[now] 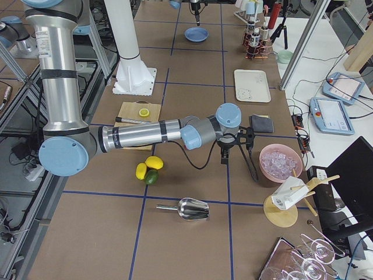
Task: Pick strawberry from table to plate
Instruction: 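Lower the left gripper to the rim of the light blue plate and grasp it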
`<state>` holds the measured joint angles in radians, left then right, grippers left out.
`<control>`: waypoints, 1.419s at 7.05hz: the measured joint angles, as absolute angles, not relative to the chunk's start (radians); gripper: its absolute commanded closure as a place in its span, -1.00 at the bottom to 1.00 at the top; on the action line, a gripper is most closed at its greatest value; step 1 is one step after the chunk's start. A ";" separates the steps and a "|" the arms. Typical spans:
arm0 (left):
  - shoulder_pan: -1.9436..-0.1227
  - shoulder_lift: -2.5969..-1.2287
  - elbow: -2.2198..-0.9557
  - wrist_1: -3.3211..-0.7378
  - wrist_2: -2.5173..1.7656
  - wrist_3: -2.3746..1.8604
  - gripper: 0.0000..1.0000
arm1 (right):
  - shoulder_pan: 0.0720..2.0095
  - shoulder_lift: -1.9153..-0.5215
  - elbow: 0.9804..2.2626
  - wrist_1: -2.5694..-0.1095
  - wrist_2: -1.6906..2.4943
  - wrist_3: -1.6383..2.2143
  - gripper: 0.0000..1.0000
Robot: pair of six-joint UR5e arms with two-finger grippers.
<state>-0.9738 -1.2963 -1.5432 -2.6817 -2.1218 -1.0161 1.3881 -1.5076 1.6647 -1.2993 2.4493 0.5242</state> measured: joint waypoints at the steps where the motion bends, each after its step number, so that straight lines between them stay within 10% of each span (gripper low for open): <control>1: -0.947 -1.296 -1.540 -2.688 -2.106 -1.038 -0.42 | 1.387 -1.508 1.665 -1.299 2.449 0.524 -1.00; 5: -0.909 -1.298 -1.528 -2.692 -2.072 -1.052 -0.20 | 1.387 -1.508 1.666 -1.300 2.448 0.525 -1.00; 8: -0.898 -1.298 -1.527 -2.692 -2.064 -1.052 0.80 | 1.387 -1.508 1.668 -1.299 2.448 0.524 -1.00; 10: -0.896 -1.298 -1.526 -2.695 -2.065 -1.051 1.00 | 1.387 -1.508 1.678 -1.299 2.448 0.524 -1.00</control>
<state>-0.8963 -1.2978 -1.5265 -2.6954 -2.0646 -1.0509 1.3867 -1.5084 1.6784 -1.2993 2.4482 0.5245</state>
